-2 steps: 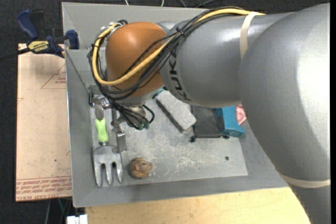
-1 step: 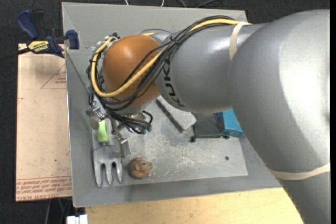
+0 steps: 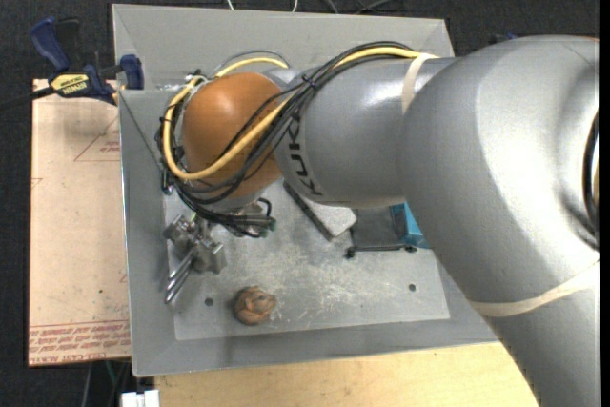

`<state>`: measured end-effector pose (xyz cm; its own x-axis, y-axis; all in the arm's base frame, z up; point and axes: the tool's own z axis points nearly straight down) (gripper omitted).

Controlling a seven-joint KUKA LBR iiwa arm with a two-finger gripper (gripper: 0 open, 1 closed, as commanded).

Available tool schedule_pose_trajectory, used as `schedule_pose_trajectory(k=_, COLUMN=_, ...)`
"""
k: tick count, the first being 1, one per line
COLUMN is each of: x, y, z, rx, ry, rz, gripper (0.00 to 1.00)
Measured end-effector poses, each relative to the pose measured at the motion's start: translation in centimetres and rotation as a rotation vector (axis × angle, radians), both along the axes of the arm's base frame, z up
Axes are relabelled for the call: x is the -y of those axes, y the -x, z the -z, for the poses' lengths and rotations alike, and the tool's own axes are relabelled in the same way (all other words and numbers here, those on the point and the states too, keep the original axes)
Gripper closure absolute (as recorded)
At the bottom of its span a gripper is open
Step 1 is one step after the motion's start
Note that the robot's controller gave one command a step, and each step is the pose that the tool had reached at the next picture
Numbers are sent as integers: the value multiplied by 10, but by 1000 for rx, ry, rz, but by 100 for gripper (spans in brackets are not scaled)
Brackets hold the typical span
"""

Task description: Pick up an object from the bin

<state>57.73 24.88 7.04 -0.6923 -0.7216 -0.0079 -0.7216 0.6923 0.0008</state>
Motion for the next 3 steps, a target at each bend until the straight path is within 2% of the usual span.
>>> schedule_pose_trajectory(k=1, x=0, y=0, z=0, rx=0, ry=0, rz=0, gripper=100)
schedule_pose_trajectory(k=2, x=0, y=2, z=-30, rx=-6, ry=1, rz=2, gripper=100)
schedule_pose_trajectory(k=3, x=0, y=1, z=-54, rx=-2, ry=-1, rz=4, gripper=100)
